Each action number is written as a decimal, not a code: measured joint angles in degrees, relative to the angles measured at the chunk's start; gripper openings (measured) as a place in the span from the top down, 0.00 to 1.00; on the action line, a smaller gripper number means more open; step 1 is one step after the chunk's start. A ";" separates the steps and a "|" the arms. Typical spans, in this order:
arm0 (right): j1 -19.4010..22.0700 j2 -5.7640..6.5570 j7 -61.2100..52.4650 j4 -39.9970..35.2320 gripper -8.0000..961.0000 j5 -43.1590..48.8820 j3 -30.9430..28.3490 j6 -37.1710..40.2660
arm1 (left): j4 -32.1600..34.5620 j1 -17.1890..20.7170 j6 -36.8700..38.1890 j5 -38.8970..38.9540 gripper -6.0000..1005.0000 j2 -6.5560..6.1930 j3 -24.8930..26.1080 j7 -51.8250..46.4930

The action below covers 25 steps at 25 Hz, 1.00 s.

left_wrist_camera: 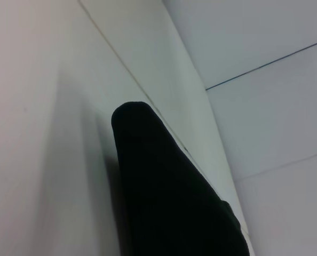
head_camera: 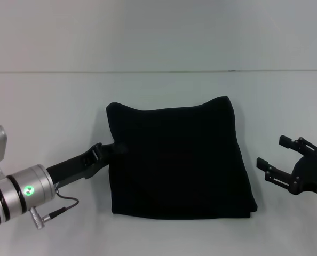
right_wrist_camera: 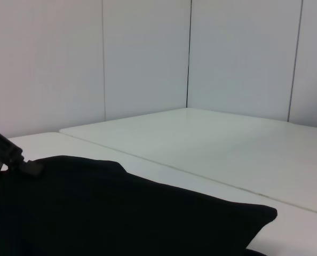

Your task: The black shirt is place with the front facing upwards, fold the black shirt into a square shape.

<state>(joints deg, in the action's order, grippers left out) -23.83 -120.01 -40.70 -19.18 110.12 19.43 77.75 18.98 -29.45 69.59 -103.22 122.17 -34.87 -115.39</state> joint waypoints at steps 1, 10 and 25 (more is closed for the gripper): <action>-0.06 -0.02 0.01 0.01 0.11 0.00 -0.01 -0.02 | 0.00 0.16 0.36 0.01 0.91 0.06 0.08 0.31; -0.09 -0.10 0.01 0.74 0.11 -0.72 -0.22 -0.07 | 0.08 0.21 2.35 0.02 0.88 -0.21 -0.25 3.02; -0.02 -0.03 0.46 1.71 0.11 -3.72 -0.25 0.83 | 3.11 3.02 9.68 -0.59 0.64 -3.14 -0.34 35.16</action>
<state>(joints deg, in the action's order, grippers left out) -23.85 -120.04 -40.24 -17.47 106.40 19.18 78.59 22.09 -26.43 79.26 -103.80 119.03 -35.20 -80.23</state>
